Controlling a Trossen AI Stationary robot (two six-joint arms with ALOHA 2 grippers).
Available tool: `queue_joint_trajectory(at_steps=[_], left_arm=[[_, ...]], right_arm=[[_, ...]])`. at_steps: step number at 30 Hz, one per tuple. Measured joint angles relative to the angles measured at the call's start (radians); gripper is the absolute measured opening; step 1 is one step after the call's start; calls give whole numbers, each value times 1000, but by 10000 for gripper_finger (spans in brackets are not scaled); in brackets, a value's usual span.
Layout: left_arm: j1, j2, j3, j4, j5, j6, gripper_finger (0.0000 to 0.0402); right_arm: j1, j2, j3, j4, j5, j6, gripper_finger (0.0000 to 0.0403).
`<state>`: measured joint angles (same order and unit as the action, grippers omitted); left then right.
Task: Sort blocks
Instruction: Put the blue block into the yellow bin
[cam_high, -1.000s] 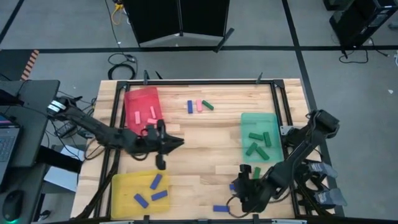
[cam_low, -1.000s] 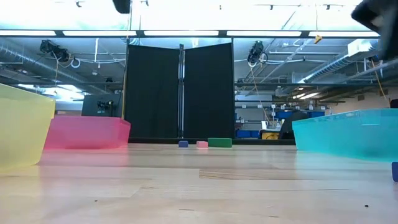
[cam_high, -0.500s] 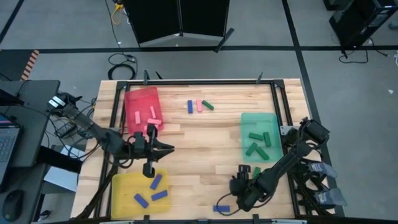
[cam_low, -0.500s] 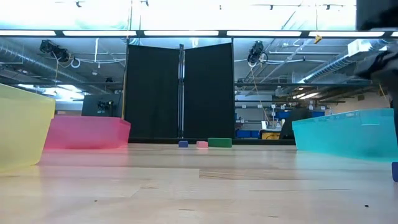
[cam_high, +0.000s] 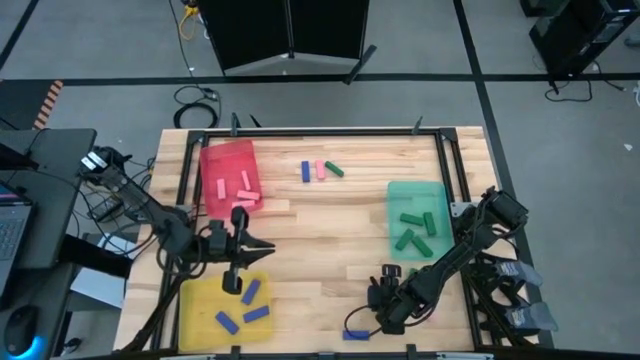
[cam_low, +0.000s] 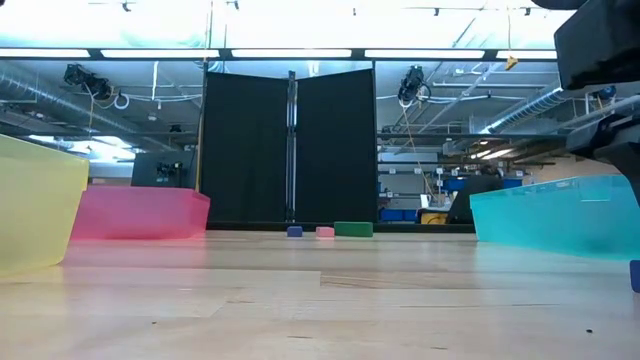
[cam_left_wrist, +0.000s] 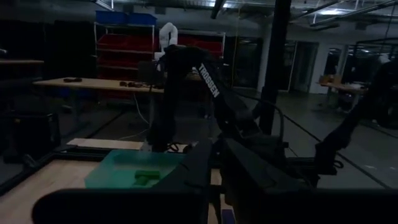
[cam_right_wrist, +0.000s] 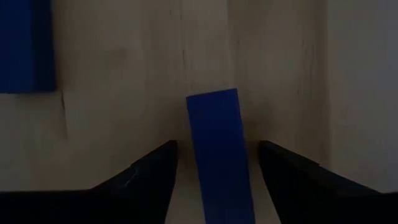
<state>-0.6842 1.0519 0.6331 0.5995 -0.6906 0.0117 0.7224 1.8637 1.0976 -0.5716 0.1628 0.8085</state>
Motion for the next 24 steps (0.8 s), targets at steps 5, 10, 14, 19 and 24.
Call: queue_joint_trajectory(at_steps=[5, 10, 14, 19, 24], left_arm=[[-19, 0, 0, -3, 0, 0, 54], [-35, 0, 0, -16, 0, 0, 54], [-51, 0, 0, -16, -1, 0, 54], [-69, 0, 0, -15, -20, 4, 54], [-80, -5, 0, -8, -78, 3, 54]], right_arm=[[-6, 39, 2, 1, -22, 0, 226], [-20, 61, 5, 4, -15, 7, 193], [-36, 59, 14, 8, -5, -12, 130], [-77, 62, 36, 37, 8, -81, 117], [-144, 76, 77, 180, 156, -203, 117]])
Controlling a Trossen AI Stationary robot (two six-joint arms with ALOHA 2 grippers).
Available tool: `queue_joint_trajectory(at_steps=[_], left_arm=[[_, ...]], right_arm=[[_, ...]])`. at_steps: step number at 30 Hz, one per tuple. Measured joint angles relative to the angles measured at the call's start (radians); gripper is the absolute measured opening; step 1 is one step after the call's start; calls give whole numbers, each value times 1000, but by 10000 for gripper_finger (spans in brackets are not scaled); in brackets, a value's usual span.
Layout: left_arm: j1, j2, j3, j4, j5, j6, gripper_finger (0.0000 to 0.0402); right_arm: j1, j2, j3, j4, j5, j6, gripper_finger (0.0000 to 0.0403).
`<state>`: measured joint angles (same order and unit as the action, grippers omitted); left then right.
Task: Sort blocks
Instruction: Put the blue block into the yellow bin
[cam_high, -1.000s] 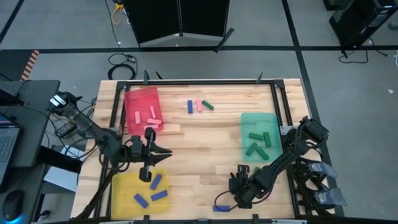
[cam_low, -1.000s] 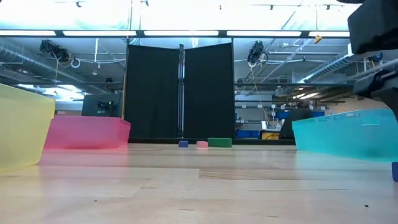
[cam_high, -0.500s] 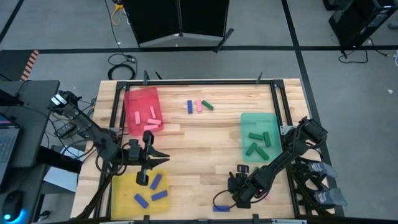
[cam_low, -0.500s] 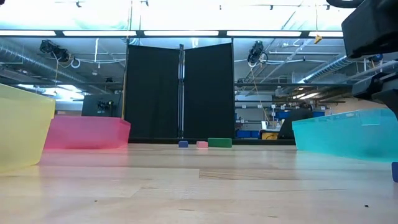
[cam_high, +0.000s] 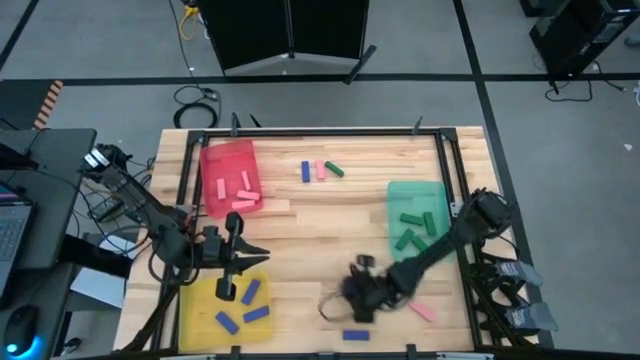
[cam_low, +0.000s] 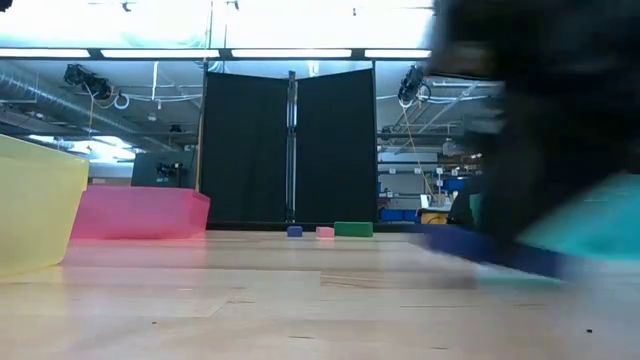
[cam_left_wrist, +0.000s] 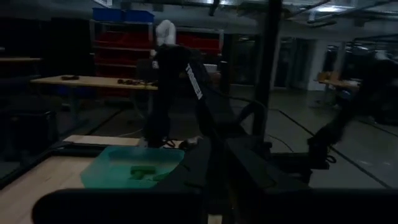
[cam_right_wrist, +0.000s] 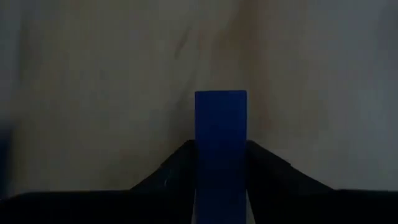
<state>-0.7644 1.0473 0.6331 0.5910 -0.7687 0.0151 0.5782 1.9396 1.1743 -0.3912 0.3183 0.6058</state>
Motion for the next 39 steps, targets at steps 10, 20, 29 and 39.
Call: queue_joint_trajectory(at_steps=[10, 20, 29, 39], left_arm=[[-62, -135, 0, 12, -37, 11, 53], [-95, -177, 1, 9, -87, 81, 53], [-95, -178, 1, 16, -116, 82, 53], [-95, -178, 1, 8, -176, 81, 53]], right_arm=[[-184, -5, 19, 642, -16, -315, 117], [-227, 191, 182, 1081, -85, -355, 117], [-228, 466, 577, 1003, -216, -341, 117], [-234, 578, 758, 885, -272, -287, 240]])
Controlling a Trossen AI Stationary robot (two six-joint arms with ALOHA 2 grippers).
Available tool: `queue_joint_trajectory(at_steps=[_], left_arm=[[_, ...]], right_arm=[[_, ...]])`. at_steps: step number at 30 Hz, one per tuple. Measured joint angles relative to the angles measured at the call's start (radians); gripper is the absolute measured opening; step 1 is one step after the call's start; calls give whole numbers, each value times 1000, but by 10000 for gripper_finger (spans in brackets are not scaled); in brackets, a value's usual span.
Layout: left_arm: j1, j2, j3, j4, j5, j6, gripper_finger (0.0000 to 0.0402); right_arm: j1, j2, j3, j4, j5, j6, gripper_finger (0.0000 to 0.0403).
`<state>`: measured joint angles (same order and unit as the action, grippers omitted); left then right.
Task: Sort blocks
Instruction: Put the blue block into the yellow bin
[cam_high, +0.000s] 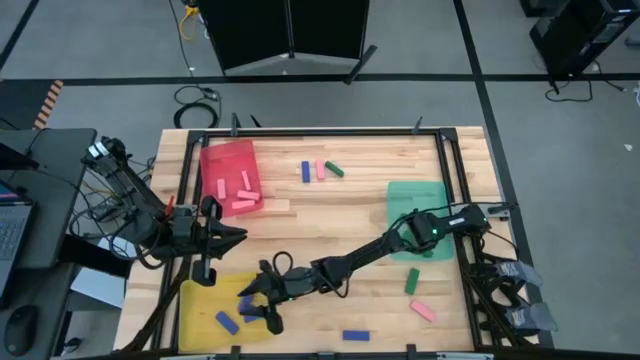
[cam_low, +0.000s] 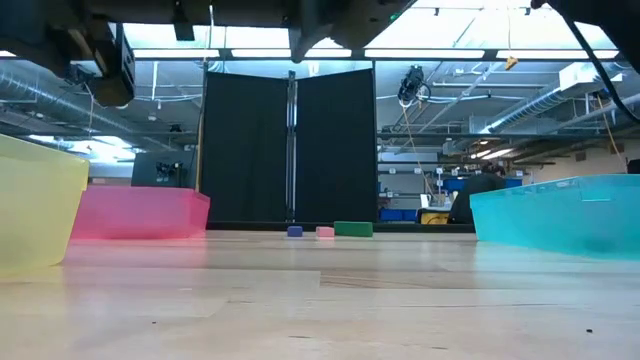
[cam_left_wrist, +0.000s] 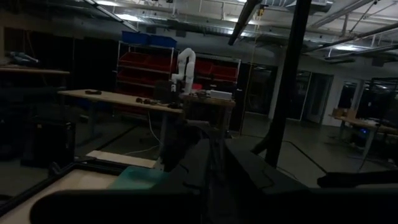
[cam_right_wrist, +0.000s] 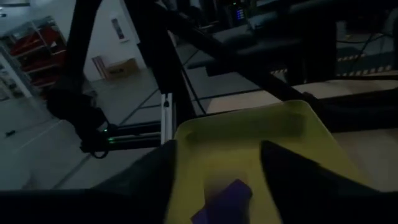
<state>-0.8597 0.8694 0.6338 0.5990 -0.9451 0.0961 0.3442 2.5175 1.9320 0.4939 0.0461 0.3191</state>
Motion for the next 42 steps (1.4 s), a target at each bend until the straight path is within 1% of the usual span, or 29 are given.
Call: queue_joint_trajectory(at_steps=[3, 5, 7, 9, 11, 15, 19, 20, 21, 24, 25, 26, 28, 30, 33, 35, 37, 39, 41, 42], left_arm=[[0, 0, 0, -1, 0, -2, 53], [0, 0, 0, -1, 0, -2, 53], [0, 0, 0, -1, 0, -6, 53], [0, 0, 0, -4, 0, -19, 53], [0, 0, 0, -14, 0, -22, 53], [0, 0, 0, -27, 1, -32, 53], [1, 0, 0, -30, -15, -39, 53], [3, 1, 0, -29, -50, -55, 53], [9, 1, 0, -31, -108, -81, 53], [43, 8, 0, -101, -323, -150, 54], [61, 13, 0, -138, -371, -176, 55], [82, 16, 0, -171, -394, -199, 57], [136, 17, 1, -224, -394, -243, 65], [199, 16, 19, -301, -332, -310, 74], [317, 27, 71, -498, -143, -481, 86], [400, 62, 104, -608, -35, -579, 92], [467, 106, 114, -648, 39, -611, 96], [539, 148, 130, -651, 120, -615, 99], [627, 190, 160, -656, 211, -613, 99], [675, 217, 177, -689, 257, -622, 99]], right_arm=[[-5, -12, 1, -12, -6, -8, 300], [-7, -26, -5, -17, 4, -30, 321], [-8, -58, -36, -17, 37, -62, 328], [-8, -107, -94, -9, 91, -96, 324], [-8, -168, -183, 14, 154, -128, 313], [-14, -335, -446, 127, 266, -157, 283], [-18, -533, -729, 227, 419, -157, 260], [-17, -583, -797, 238, 459, -153, 256], [-14, -632, -859, 240, 497, -144, 253], [-3, -775, -1019, 244, 608, -131, 246], [3, -823, -1065, 246, 646, -131, 245], [9, -868, -1106, 247, 683, -131, 244], [23, -954, -1179, 246, 750, -132, 244], [36, -1033, -1238, 244, 808, -135, 244], [59, -1133, -1303, 247, 861, -139, 244], [74, -1183, -1336, 246, 877, -145, 243], [88, -1219, -1357, 246, 886, -161, 242], [102, -1245, -1372, 246, 909, -182, 242], [116, -1263, -1381, 245, 934, -204, 242], [122, -1270, -1383, 244, 944, -216, 242]])
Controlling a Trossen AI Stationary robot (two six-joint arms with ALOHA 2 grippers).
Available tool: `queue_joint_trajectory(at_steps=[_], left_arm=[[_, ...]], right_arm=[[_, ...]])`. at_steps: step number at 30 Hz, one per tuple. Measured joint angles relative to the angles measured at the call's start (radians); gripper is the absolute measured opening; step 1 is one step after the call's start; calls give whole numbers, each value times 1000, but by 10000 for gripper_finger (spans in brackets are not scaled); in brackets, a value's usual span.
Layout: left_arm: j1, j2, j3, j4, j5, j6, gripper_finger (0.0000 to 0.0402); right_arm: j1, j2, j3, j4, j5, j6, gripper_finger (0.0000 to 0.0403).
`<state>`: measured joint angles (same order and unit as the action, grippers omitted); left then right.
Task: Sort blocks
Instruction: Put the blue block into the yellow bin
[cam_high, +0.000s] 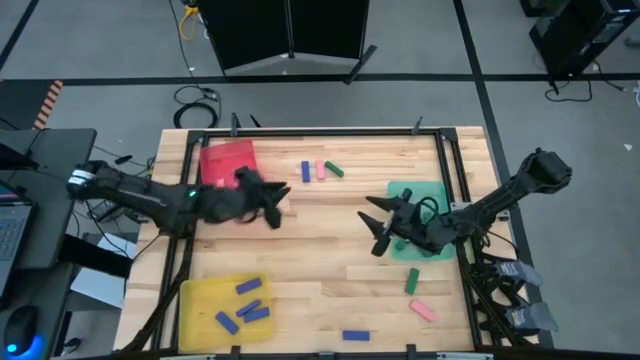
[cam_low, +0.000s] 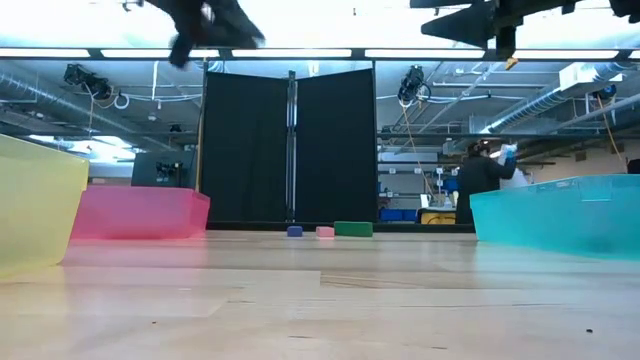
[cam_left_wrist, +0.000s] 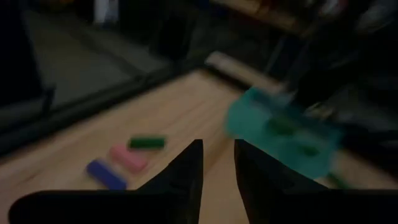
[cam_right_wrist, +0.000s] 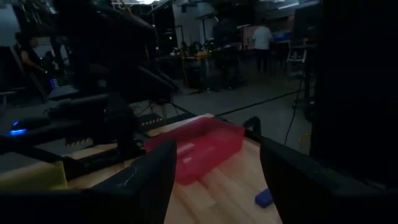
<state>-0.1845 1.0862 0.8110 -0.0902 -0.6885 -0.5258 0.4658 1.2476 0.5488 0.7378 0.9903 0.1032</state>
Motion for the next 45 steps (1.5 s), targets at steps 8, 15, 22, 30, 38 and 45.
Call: queue_joint_trajectory(at_steps=[8, 15, 22, 30, 38, 45], left_arm=[[359, 262, 186, -248, 269, -38, 99], [533, 558, 388, -359, 440, -4, 125], [579, 808, 648, -578, 470, -86, 195], [605, 1012, 894, -743, 485, -88, 238], [660, 1035, 898, -795, 544, -118, 239], [661, 1036, 887, -826, 531, -156, 239]], right_arm=[[37, -41, -1, 1, 16, -90, 239], [57, -46, -1, 1, 16, -139, 238], [56, -46, -1, 1, 15, -152, 234], [55, -46, -1, 8, 15, -178, 233], [54, -45, -1, 9, 15, -186, 229], [41, -45, -1, 9, 14, -192, 227]])
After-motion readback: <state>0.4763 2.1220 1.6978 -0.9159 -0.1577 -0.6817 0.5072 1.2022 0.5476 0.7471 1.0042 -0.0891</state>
